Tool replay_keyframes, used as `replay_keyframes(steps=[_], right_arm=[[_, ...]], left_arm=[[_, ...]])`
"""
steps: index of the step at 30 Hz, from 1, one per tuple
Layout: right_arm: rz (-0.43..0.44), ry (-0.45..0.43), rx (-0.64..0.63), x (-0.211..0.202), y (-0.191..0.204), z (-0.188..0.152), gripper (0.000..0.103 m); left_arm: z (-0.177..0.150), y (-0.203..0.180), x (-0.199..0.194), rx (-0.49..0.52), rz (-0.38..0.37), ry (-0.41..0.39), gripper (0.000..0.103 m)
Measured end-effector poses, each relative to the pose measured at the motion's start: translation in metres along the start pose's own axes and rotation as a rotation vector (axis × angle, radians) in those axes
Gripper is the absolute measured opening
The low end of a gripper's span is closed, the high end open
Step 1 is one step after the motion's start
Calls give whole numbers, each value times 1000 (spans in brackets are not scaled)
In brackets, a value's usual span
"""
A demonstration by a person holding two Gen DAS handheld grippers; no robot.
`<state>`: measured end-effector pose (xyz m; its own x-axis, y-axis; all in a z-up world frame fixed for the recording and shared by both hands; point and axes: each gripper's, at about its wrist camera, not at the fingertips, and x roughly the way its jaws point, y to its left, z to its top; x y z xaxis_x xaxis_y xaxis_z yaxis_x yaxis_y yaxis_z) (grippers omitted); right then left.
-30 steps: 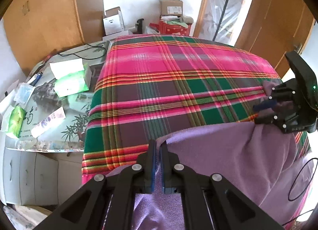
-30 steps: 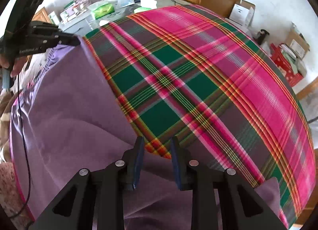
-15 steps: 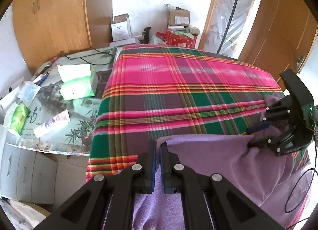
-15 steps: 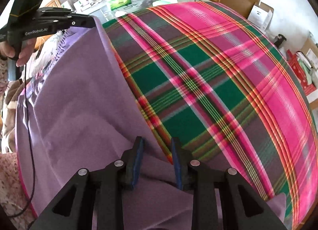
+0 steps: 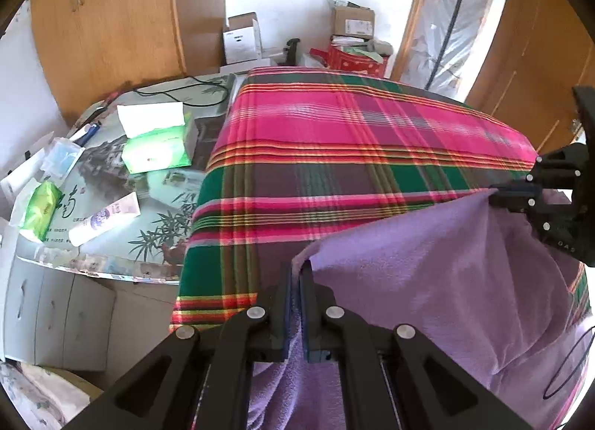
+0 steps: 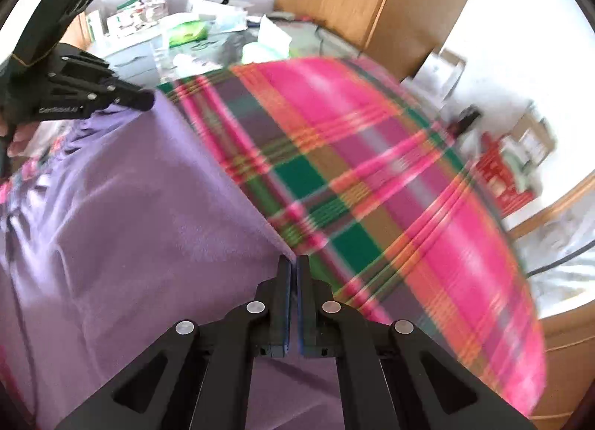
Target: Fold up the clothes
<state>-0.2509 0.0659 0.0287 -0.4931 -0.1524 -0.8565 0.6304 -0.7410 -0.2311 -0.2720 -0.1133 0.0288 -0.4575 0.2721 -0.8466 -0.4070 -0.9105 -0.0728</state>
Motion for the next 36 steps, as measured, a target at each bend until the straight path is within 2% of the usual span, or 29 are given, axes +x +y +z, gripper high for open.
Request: replay_keyframes(steps=[6, 10, 17, 20, 28, 33, 36], right_arm=[[-105, 23, -84, 25, 7, 16, 3], [-135, 50, -107, 36, 15, 22, 3], [-116, 79, -88, 49, 14, 20, 3], [-123, 52, -7, 27, -4, 6, 8], [-144, -27, 220, -36, -55, -33, 17], [-155, -69, 363, -75, -85, -61, 22], [-153, -79, 507, -93, -105, -105, 23]], left_arm=[[-1, 5, 10, -15, 17, 26, 4], [-2, 8, 17, -25, 29, 43, 4], [-2, 12, 26, -36, 49, 72, 7], [-2, 11, 25, -42, 44, 88, 8], [-8, 6, -13, -55, 62, 41, 12], [-13, -21, -44, -7, 11, -10, 16], [-18, -49, -54, 52, -45, -20, 19]])
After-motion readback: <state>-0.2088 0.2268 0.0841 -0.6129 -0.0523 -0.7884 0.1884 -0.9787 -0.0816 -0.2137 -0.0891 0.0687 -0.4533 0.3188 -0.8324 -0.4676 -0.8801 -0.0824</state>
